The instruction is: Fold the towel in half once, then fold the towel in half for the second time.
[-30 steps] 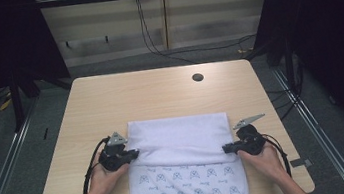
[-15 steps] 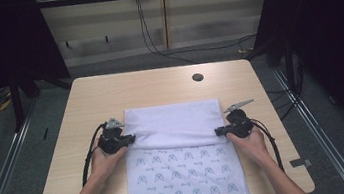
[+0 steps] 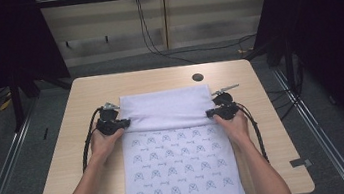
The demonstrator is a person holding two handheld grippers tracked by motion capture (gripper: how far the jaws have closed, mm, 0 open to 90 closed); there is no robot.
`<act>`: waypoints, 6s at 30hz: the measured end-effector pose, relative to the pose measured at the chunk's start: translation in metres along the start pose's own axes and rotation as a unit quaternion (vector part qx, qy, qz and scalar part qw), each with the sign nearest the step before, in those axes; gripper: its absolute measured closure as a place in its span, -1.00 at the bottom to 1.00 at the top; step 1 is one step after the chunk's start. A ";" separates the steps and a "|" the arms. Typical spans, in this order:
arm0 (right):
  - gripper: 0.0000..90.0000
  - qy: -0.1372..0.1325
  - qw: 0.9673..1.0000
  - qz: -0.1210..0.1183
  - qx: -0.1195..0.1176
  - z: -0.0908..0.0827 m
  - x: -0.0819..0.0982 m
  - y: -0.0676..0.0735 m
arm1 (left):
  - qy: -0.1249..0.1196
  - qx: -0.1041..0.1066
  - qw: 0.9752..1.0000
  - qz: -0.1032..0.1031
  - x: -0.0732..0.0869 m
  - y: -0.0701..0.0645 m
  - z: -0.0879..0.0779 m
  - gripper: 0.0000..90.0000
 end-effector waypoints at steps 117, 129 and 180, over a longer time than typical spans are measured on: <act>0.66 0.010 0.952 -0.119 -0.283 -0.170 0.174 0.081 | 0.049 0.213 0.964 0.152 0.139 -0.134 -0.148 0.19; 0.48 -0.047 0.971 -0.097 -0.213 -0.115 0.092 0.059 | -0.012 0.145 0.986 0.077 0.070 -0.076 -0.090 0.15; 0.26 -0.021 0.994 -0.078 -0.074 -0.098 0.080 0.030 | -0.004 0.114 0.992 0.055 0.064 -0.057 -0.099 0.07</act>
Point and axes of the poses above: each handheld gripper's, and its own axes: z roughly forward along the jaws, x roughly out of its underside, y roughly to its left, the point moved 3 cm from there along z, roughly forward along the jaws, and after that the axes turned 2 degrees about -x, right-handed, at the moved point
